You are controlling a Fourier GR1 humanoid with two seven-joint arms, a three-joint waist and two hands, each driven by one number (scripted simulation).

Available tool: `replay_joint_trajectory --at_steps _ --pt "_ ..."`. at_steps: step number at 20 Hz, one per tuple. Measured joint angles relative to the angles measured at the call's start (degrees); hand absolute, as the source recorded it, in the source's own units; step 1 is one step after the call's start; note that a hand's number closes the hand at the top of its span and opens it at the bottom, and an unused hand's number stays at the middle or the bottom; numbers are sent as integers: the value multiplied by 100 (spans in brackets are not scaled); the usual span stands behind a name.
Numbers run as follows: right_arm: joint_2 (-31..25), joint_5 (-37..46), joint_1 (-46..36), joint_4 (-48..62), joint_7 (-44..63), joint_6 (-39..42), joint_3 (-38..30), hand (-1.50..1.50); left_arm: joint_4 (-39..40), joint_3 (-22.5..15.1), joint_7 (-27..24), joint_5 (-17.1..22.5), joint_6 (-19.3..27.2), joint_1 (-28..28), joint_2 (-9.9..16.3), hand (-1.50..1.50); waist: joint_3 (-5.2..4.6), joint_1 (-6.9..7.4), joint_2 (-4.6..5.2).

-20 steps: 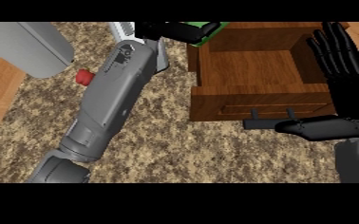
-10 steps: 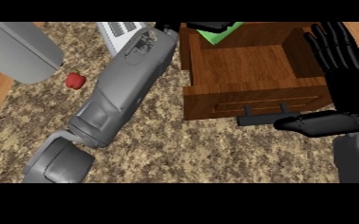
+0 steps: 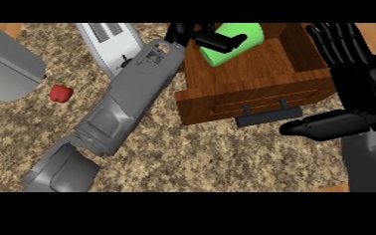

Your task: Pick up the cup, place it into the drawer and close the drawer

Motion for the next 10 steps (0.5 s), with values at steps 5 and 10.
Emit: replay_joint_trajectory --at_steps 5,10 --pt "38 -81 -160 85 -29 144 142 -150 -70 -193 -111 280 -3 144 0 -150 -1 -185 51" --pt "141 -544 -272 128 -19 636 444 150 -279 -99 -500 770 -81 349 1 -150 -6 -291 90"
